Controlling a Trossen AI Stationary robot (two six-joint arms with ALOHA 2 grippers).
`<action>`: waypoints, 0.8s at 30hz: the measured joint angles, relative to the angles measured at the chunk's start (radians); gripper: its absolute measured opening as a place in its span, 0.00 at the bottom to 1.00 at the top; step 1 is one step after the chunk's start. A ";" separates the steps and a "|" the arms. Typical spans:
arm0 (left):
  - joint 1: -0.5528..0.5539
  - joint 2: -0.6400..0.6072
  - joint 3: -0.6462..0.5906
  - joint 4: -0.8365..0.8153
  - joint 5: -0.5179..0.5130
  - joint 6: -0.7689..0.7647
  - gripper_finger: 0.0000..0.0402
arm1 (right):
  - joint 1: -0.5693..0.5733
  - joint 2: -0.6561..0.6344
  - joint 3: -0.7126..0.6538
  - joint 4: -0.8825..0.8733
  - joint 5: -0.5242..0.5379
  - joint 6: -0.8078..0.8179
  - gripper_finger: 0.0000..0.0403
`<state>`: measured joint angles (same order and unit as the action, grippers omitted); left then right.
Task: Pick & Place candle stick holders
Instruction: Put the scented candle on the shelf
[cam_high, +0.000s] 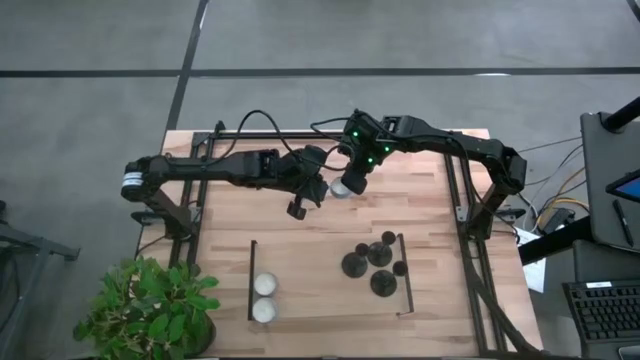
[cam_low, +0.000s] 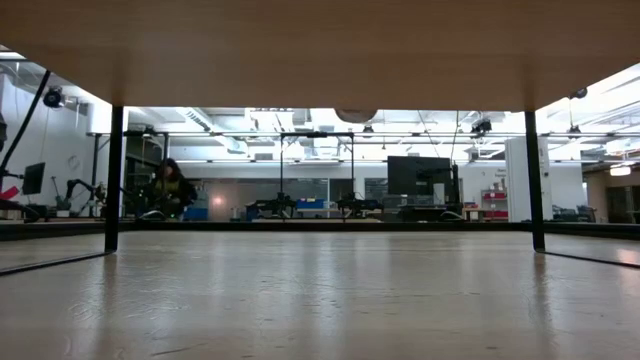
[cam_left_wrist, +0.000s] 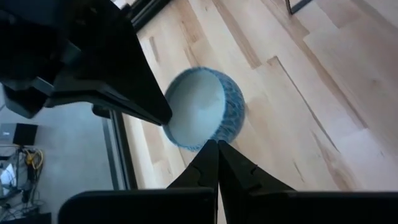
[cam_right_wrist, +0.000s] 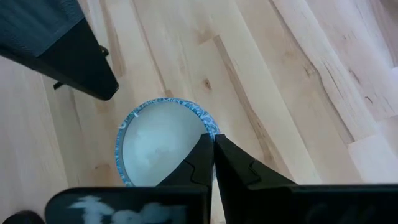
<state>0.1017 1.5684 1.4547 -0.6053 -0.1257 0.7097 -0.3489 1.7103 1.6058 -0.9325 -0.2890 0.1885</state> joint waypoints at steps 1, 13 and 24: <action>0.000 0.000 -0.002 -0.002 0.000 -0.001 0.00 | 0.000 0.000 0.000 0.000 0.000 -0.002 0.02; 0.000 -0.002 -0.003 -0.020 0.000 -0.037 0.00 | 0.000 0.000 0.002 -0.003 -0.001 -0.009 0.02; -0.001 -0.085 -0.029 -0.084 0.127 -0.171 0.00 | 0.037 -0.001 0.067 -0.005 -0.001 -0.039 0.02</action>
<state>0.1005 1.4839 1.4259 -0.6889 0.0011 0.5391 -0.3120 1.7096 1.6733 -0.9374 -0.2897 0.1493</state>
